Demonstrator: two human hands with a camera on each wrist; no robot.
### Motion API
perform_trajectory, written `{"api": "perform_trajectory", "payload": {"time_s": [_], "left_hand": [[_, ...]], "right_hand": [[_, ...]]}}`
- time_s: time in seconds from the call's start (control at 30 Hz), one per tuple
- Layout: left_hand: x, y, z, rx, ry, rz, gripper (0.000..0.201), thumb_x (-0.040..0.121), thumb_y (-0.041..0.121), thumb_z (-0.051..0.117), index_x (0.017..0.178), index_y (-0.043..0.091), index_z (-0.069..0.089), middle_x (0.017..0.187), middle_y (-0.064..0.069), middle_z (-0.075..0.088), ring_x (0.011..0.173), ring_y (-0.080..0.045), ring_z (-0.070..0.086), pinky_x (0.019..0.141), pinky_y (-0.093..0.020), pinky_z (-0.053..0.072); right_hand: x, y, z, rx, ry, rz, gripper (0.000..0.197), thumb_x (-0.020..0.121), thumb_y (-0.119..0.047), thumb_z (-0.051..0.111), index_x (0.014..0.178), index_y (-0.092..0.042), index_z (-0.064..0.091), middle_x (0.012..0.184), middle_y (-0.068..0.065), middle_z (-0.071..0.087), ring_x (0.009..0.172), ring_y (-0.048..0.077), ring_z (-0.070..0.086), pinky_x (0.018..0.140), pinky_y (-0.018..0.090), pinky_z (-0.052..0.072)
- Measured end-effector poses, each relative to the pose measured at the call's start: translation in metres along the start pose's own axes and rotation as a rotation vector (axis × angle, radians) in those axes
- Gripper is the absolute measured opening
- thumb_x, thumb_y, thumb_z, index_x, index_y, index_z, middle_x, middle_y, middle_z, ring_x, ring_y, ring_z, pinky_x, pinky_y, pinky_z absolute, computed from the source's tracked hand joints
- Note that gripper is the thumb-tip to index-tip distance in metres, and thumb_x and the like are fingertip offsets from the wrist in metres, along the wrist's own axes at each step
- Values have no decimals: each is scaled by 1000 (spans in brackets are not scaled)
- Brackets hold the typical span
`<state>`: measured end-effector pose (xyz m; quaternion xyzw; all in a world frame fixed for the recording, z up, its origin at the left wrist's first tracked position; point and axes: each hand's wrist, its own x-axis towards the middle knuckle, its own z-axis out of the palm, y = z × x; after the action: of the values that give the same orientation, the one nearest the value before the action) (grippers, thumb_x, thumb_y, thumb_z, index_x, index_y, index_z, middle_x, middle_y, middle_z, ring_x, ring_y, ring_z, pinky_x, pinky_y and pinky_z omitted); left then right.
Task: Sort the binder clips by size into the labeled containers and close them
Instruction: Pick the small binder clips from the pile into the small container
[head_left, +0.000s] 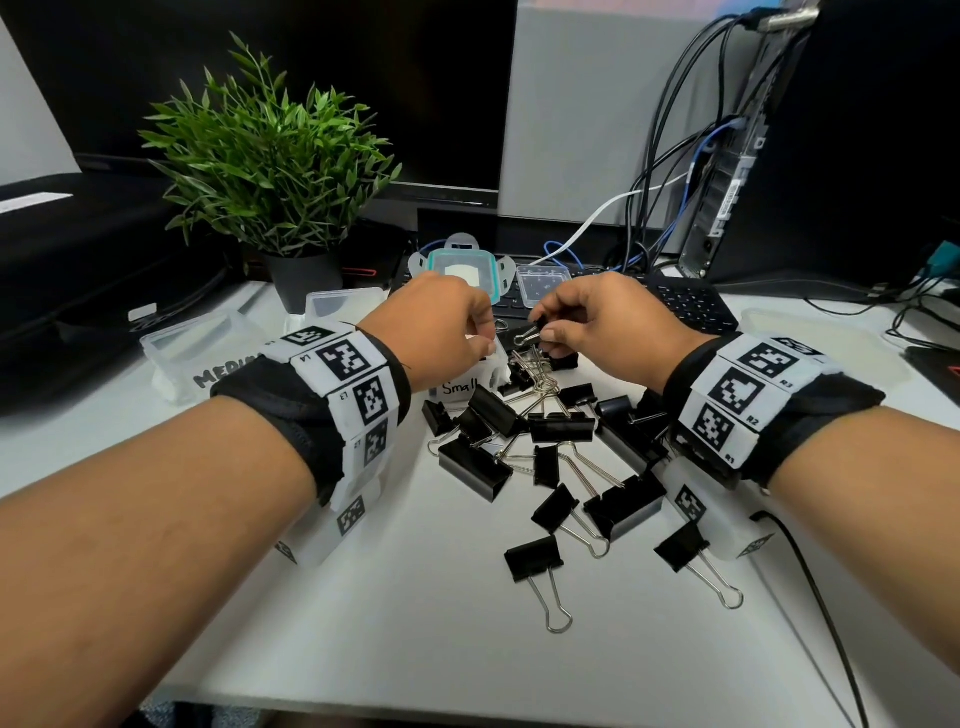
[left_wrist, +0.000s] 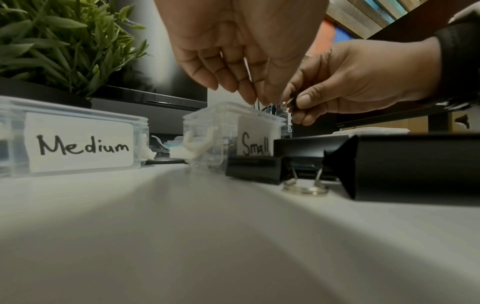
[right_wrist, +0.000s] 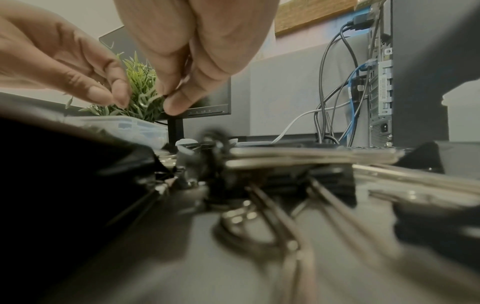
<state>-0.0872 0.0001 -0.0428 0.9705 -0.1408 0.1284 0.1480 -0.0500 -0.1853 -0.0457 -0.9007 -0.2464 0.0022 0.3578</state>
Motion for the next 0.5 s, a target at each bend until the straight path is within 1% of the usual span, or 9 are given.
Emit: {"api": "perform_trajectory", "payload": {"time_s": [0.07,0.17,0.23,0.3,0.37,0.43,0.5], "left_hand": [[1,0,1,-3,7,18,8,87,32,63,90,24,65,86,10,54,93,-8,42,80,-20,29],[2,-1,2,2,7,31,14,87,35,62,93,23,66,88,9,57,95,-8,41,82,-21,31],[2,-1,2,1,9,32,14,88,37,61,90,24,65,89,8,58,96,-9,41,82,-22,32],[2,-2,2,-1,17,22,13,88,37,60,88,24,64,88,7,57,96,-10,41,81,-23,32],[3,-3,2,3,34,16,14,88,37,60,86,24,63,87,8,56,96,-11,41,79,-24,31],[3,-3,2,1,48,6,14,88,39,60,83,26,61,86,8,56,95,-10,40,78,-24,31],[2,-3,2,-9,67,-3,13,88,39,60,82,28,58,87,8,57,94,-9,40,79,-24,32]], "right_hand": [[-1,-2,2,25,-6,-15,16,88,0,61,88,-16,65,77,4,70,80,26,71,81,32,57],[0,-4,3,71,-2,-18,20,87,1,63,82,-19,63,77,5,70,79,25,71,79,33,58],[0,-5,5,100,-7,-18,19,87,1,63,83,-17,64,77,5,70,77,23,71,75,29,59],[-1,-6,5,120,-6,-21,15,87,2,62,86,-14,64,76,5,69,71,17,69,70,22,59],[-1,-7,6,130,-3,-26,16,87,1,63,84,-15,64,76,5,69,68,12,68,67,19,58],[-2,-8,7,120,-5,-39,21,87,0,64,81,-20,63,77,5,70,71,17,70,68,24,59],[-2,-9,8,113,-17,-45,22,86,-1,64,80,-22,62,75,3,70,72,19,70,69,26,59]]}}
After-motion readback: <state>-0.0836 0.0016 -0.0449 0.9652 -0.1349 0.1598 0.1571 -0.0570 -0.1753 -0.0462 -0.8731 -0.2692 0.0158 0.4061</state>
